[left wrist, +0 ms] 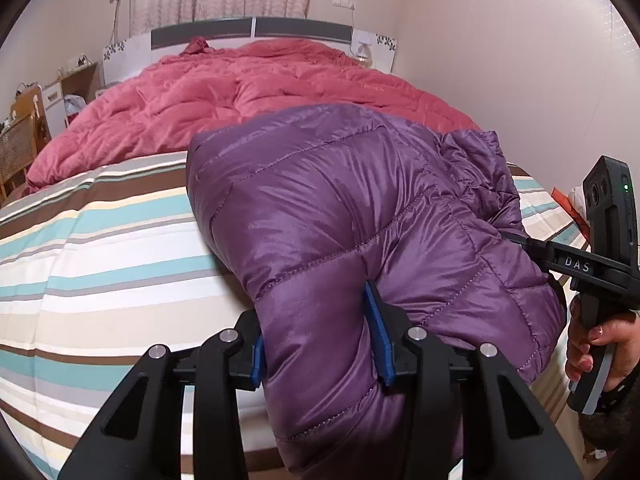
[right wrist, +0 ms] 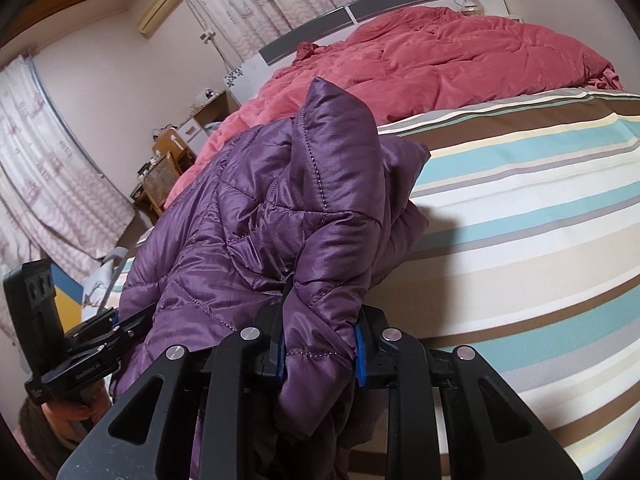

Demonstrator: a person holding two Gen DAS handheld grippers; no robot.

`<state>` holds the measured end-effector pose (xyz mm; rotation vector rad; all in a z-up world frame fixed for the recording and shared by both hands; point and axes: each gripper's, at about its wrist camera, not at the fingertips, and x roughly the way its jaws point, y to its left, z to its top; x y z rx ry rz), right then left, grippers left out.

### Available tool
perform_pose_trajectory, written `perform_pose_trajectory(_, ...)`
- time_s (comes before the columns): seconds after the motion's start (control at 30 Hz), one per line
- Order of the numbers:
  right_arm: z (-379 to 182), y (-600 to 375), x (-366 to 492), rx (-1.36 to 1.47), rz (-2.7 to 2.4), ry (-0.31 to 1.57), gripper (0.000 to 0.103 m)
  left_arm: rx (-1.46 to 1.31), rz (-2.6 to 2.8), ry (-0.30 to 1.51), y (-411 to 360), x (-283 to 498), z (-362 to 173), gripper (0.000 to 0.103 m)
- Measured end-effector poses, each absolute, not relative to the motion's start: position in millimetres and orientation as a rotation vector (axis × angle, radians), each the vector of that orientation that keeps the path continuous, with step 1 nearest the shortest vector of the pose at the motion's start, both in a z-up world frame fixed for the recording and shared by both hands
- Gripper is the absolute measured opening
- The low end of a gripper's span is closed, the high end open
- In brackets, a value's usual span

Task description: Fold large clothes

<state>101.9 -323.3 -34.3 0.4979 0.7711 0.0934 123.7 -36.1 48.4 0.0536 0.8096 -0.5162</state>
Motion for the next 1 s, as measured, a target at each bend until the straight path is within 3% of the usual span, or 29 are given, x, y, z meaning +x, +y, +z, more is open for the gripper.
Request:
perform_pose_trajectory(0.43,-16,-286,100,0.456,0.17,0.737,0.024,0.041,-0.454,0.736,12,93,62,0.039)
perform_pose_trajectory(1.0,-4,-179,151,0.347,0.353,0.745,0.024,-0.044,-0.252,0.673,133,88,63,0.039)
